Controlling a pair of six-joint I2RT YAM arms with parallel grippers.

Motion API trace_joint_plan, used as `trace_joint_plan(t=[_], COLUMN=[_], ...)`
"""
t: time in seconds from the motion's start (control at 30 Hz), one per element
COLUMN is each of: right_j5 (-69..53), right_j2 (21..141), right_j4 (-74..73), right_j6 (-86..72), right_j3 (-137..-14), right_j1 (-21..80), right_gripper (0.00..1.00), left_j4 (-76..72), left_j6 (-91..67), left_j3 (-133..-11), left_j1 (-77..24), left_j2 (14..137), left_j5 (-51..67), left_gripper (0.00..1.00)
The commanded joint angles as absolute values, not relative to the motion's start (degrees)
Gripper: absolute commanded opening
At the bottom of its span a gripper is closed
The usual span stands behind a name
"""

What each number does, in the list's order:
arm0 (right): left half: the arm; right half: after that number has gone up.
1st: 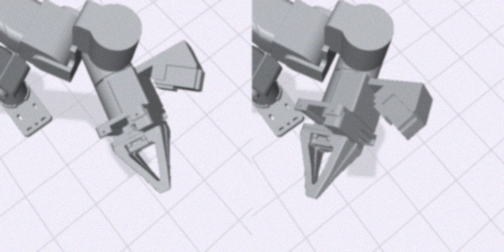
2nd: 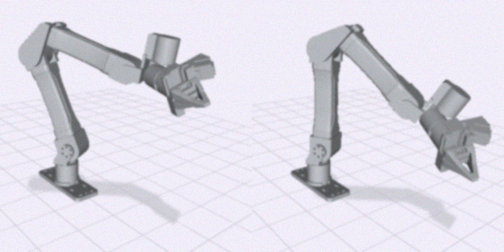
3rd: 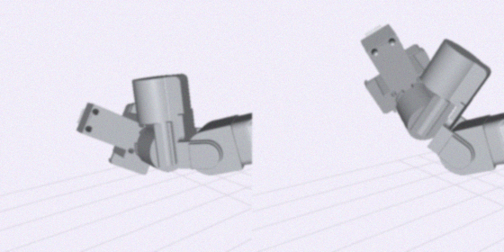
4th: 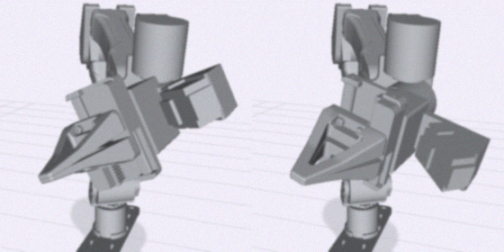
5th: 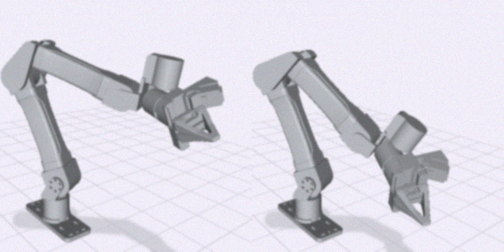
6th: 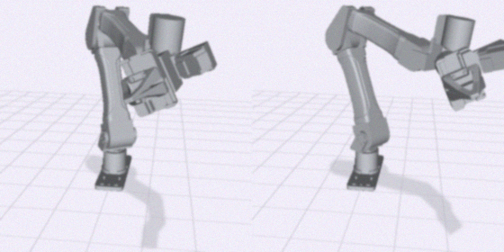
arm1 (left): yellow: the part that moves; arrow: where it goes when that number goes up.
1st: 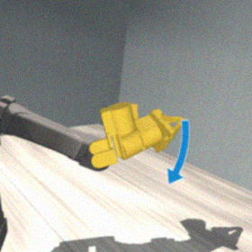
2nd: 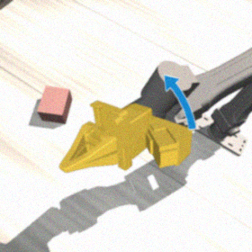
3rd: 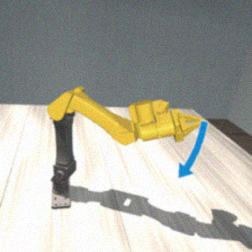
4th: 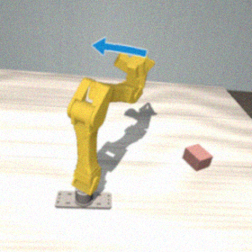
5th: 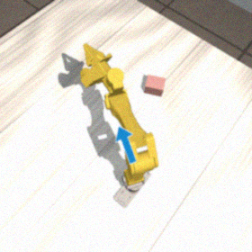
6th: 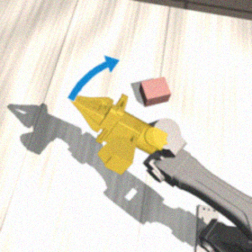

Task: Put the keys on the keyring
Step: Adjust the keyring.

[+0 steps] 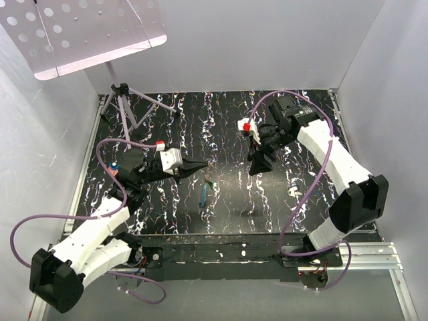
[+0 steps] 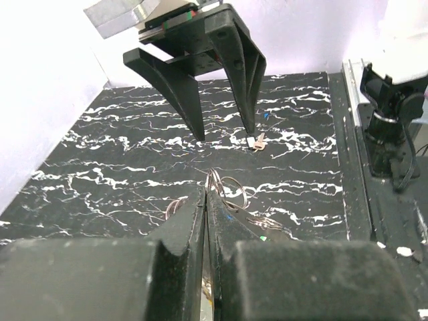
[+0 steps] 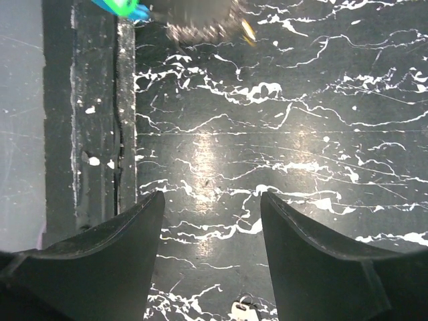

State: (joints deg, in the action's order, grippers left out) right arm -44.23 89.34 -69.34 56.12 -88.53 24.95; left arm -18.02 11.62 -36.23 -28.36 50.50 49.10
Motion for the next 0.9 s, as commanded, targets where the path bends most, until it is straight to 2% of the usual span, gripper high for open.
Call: trace_joint_plan(t=[0.0,0.13,0.27,0.4,0.57,0.73,0.87], right_j5=[-51.9,-60.9,-64.2,-59.4,-48.6,-48.9,-51.1], right_j2=[91.0,93.0,94.7,94.8,91.1,86.1,84.0], right_j4=[-73.0,-75.6,-75.9,-74.1,-67.5,-65.9,-65.5], right_j6=[57.4,56.9,54.1,51.1,42.8,42.5,42.6], right_j3=[-94.1,-100.4,-105.0,-106.2,-102.4,-96.8,-93.9], right_j1=[24.6,25.0,27.5,31.0,29.4,24.9,23.4], right_gripper=[0.66,0.64,0.61,0.61,0.63,0.65,0.65], left_j4=[-28.3,-30.9,-30.6,-30.6,-27.6,-22.3,-26.6], left_j6=[-1.2,-6.6,-9.8,-12.7,-15.1,-19.3,-25.8], left_j3=[-36.4,-36.7,-37.7,-38.3,-39.4,-42.7,-41.8], left_j1=[-27.9,-27.4,-27.0,-26.8,-26.7,-26.7,-25.8], left_j2=[52.8,54.8,56.7,58.1,57.5,57.5,57.3], left_j5=[46.8,46.9,47.3,47.6,44.7,41.9,42.7], left_gripper=[0.0,0.0,0.0,0.0,0.0,0.0,0.0])
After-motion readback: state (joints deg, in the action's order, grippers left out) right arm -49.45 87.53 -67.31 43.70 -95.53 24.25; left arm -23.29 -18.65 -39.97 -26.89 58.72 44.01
